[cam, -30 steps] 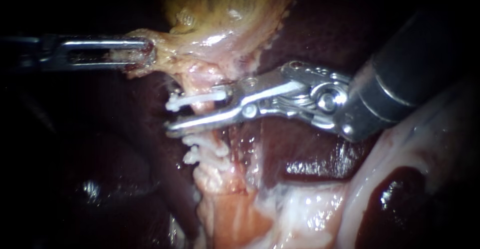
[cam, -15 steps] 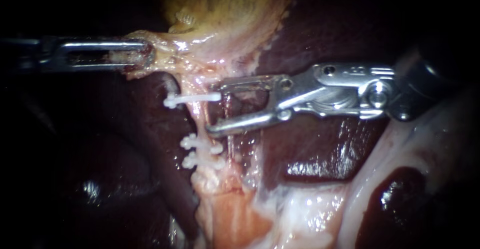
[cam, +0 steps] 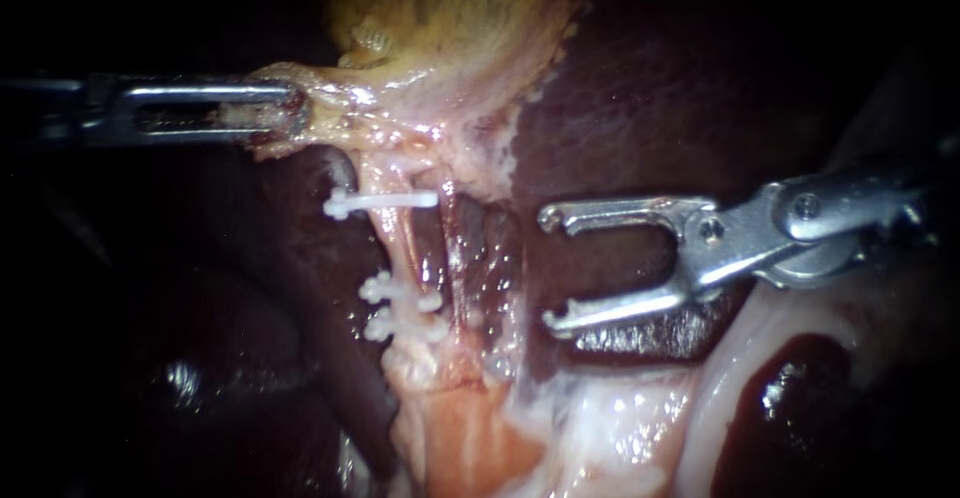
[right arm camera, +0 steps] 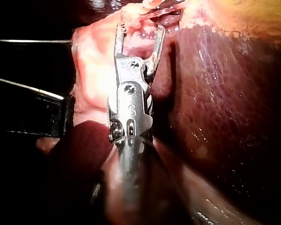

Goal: Going back third clip left tube

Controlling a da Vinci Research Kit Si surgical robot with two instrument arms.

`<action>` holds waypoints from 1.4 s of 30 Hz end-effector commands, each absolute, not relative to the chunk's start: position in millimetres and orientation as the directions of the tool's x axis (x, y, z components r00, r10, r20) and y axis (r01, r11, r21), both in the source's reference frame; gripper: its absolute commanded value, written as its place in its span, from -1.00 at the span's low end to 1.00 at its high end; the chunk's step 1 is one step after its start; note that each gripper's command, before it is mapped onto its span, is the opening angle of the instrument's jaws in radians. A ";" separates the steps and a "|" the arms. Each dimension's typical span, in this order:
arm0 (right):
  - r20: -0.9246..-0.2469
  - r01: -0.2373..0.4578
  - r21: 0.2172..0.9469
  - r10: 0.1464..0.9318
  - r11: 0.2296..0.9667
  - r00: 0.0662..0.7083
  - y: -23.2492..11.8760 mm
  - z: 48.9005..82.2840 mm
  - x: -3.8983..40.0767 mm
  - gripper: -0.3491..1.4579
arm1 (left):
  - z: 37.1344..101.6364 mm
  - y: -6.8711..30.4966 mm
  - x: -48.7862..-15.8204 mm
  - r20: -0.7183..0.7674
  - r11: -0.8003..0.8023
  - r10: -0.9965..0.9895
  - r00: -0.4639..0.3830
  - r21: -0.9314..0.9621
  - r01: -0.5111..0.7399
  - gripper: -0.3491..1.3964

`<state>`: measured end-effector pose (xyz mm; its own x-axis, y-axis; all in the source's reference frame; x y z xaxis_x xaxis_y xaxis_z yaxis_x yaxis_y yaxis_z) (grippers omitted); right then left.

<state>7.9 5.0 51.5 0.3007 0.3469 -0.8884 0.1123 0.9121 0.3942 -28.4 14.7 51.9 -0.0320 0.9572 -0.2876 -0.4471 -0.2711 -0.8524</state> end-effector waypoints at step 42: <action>-0.888 0.074 0.375 0.336 0.924 0.314 4.8 51.5 5.1 -0.06 | 55.7 13.9 -32.5 -0.303 -0.280 0.953 -0.025 -0.841 -0.462 -1.00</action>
<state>5.1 4.8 51.5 0.3138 0.3356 -0.8882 0.0757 0.9236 0.3757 -32.6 13.9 55.7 -0.0243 0.9526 -0.3034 -0.4630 -0.2797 -0.8411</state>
